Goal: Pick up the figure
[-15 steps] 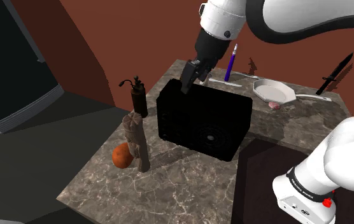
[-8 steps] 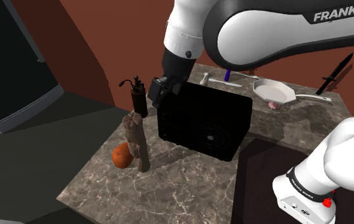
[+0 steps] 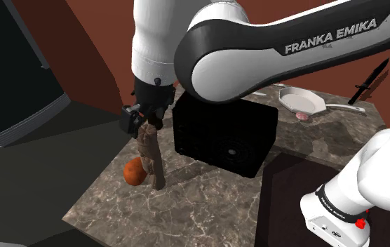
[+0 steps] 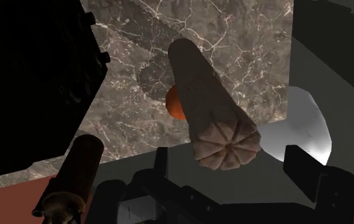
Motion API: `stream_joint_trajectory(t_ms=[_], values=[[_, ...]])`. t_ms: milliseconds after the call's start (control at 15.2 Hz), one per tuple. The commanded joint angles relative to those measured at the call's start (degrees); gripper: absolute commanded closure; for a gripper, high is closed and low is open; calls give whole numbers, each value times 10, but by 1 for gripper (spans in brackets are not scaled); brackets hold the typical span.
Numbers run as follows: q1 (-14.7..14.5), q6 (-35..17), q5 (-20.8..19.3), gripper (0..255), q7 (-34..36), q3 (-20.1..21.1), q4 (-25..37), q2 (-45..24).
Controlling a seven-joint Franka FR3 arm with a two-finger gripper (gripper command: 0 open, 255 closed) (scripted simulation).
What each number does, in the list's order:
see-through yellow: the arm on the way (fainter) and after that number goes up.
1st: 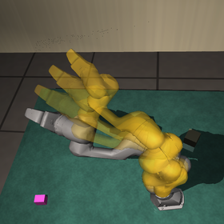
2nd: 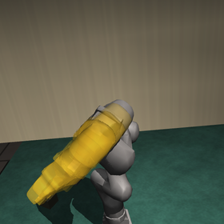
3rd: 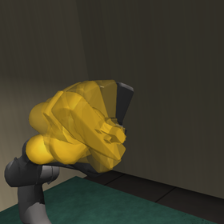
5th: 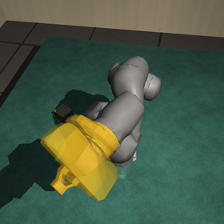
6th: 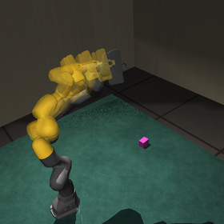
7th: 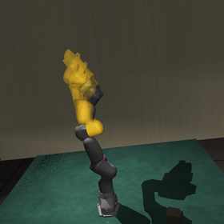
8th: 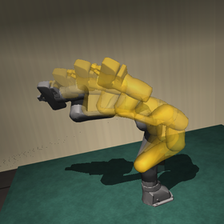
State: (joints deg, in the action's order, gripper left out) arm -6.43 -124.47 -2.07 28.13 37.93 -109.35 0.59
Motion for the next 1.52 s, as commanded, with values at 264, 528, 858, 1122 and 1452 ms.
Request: stream_joint_trajectory(t_ms=[264, 528, 858, 1122, 1452], values=[[-5, -37, -21, 0, 18, 5, -18, -23], [-6, -56, -27, 0, 23, 5, -33, -29], [-6, -57, -26, 255, 23, 5, -34, -28], [-5, -56, -25, 255, 22, 5, -35, -27], [-5, -26, -18, 255, 16, 5, -10, -20]])
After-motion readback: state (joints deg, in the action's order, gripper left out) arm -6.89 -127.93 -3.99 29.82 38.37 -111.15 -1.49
